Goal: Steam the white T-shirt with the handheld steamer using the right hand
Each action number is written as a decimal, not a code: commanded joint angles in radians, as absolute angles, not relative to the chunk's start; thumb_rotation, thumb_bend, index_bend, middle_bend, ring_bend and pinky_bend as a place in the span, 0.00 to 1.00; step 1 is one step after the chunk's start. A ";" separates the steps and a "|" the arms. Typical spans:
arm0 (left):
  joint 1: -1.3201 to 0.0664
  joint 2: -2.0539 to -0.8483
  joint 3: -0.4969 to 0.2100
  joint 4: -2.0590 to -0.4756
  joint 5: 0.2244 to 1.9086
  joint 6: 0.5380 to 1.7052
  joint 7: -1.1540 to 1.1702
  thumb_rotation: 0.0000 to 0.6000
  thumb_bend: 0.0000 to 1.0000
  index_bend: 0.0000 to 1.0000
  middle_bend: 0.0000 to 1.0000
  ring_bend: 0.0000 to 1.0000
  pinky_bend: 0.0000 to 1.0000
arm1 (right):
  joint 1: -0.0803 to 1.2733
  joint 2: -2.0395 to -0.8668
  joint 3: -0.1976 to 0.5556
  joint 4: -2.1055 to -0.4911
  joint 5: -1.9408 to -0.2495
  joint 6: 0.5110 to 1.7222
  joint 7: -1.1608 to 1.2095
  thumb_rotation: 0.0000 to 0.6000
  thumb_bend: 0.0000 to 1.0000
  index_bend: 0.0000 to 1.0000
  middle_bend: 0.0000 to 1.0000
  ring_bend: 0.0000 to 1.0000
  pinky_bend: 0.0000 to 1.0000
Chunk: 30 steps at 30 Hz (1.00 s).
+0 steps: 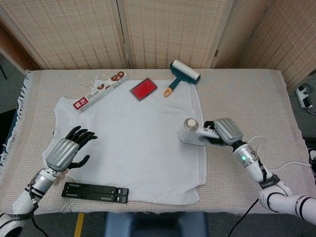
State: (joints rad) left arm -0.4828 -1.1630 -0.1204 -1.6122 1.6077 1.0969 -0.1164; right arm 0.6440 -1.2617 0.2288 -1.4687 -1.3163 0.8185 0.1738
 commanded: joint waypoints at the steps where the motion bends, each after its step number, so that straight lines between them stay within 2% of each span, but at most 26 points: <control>1: -0.552 -1.226 -0.126 -1.583 1.588 1.011 -0.182 0.76 0.55 0.24 0.21 0.13 0.05 | 0.684 -1.273 0.243 -1.482 -1.279 0.788 0.121 1.00 0.58 0.77 0.82 0.81 0.97; 3: -0.578 -1.254 -0.120 -1.565 1.576 0.972 -0.196 0.70 0.56 0.25 0.21 0.13 0.05 | 0.705 -1.289 0.247 -1.480 -1.262 0.778 0.094 1.00 0.58 0.77 0.82 0.81 0.97; 8: -0.609 -1.322 -0.103 -1.508 1.535 0.916 -0.173 0.65 0.55 0.27 0.21 0.13 0.04 | 0.744 -1.343 0.248 -1.457 -1.232 0.772 0.036 1.00 0.59 0.77 0.82 0.81 0.97; 17: -0.616 -1.412 -0.074 -1.411 1.463 0.889 -0.047 0.65 0.54 0.26 0.21 0.12 0.03 | 0.804 -1.496 0.246 -1.347 -1.208 0.793 -0.033 1.00 0.59 0.77 0.82 0.81 0.97; 24: -0.620 -1.438 -0.067 -1.399 1.393 0.861 0.024 0.65 0.54 0.26 0.21 0.11 0.03 | 0.851 -1.627 0.217 -1.225 -1.275 0.835 -0.089 1.00 0.59 0.77 0.82 0.81 0.97; 30: -0.621 -1.452 -0.056 -1.393 1.354 0.844 0.073 0.65 0.54 0.19 0.19 0.08 0.01 | 0.862 -1.727 0.181 -1.107 -1.362 0.899 -0.066 1.00 0.60 0.77 0.82 0.81 0.97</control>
State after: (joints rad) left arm -0.6205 -1.4489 -0.0582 -1.3938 1.3586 0.8471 0.0685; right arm 0.8554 -1.6985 0.1959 -1.1365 -1.3359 0.8774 -0.0790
